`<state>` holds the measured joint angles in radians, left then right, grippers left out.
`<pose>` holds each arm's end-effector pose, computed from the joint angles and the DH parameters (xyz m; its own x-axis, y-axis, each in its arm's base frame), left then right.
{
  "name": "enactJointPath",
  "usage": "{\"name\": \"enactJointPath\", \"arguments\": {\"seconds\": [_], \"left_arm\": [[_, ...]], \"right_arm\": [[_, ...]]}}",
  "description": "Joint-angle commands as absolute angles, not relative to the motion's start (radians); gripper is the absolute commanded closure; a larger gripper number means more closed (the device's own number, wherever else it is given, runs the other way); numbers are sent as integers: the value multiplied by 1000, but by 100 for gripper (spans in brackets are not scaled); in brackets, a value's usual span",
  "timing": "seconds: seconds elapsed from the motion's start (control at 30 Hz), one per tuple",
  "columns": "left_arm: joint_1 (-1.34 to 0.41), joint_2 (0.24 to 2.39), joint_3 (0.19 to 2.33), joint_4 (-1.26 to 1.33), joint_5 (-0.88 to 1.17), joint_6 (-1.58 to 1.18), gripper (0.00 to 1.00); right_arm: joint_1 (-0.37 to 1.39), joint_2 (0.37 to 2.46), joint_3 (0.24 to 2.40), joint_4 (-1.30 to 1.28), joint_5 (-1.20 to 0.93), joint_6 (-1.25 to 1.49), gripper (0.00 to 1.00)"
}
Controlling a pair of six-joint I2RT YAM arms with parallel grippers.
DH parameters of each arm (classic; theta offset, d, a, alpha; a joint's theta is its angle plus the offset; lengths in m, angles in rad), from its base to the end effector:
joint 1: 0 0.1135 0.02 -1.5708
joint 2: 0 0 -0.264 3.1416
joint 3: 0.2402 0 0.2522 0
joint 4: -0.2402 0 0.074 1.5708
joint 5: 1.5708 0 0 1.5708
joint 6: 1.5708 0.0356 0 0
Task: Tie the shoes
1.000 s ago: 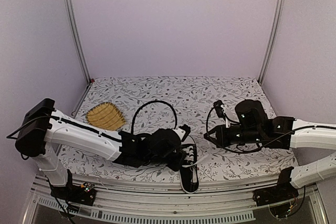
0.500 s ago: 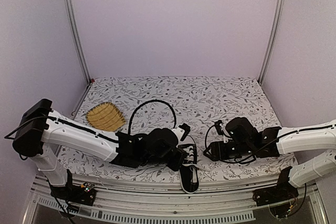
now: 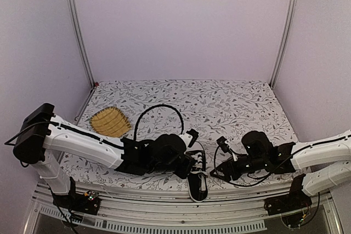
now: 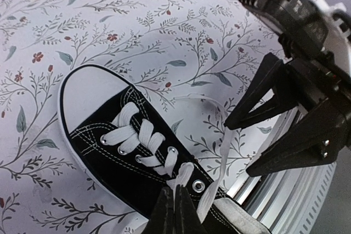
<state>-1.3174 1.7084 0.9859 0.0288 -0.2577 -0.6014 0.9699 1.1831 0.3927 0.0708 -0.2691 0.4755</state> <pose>0.0998 -0.3491 0.1887 -0.6340 0.2659 -0.7262 0.6407 0.7065 -0.3007 0.1147 0.1840 0.1547 -0.7471 -0.3093 -0.5884 -0.6368 0.5868 0.5001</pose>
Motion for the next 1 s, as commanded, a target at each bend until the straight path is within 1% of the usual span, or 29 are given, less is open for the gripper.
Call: {"name": "enactJointPath", "arguments": {"seconds": [0.0,0.2,0.3,0.33,0.47,0.5,0.73,0.97], "left_arm": [[-1325,1693,986,20,-250,-611,100],[-1324,1693,989,13,-251,-611,100],[-1322,1692,989,12,-255,-611,100],[-1322,1690,989,10,-256,-611,100],[-1318,1688,989,2,-259,-609,100],[-1318,1686,989,0,-262,-609,100],[-1313,1681,987,2,-265,-601,100],[-1312,1673,986,18,-275,-597,100]], "right_arm": [[980,1247,391,193,-334,428,48],[980,1358,399,217,-339,408,49],[981,1381,395,237,-336,411,55],[981,1383,392,243,-336,412,59],[981,1346,400,242,-354,421,92],[981,1325,406,235,-361,426,96],[1001,1221,479,175,-370,460,98],[1032,1322,527,160,-365,507,98]]}}
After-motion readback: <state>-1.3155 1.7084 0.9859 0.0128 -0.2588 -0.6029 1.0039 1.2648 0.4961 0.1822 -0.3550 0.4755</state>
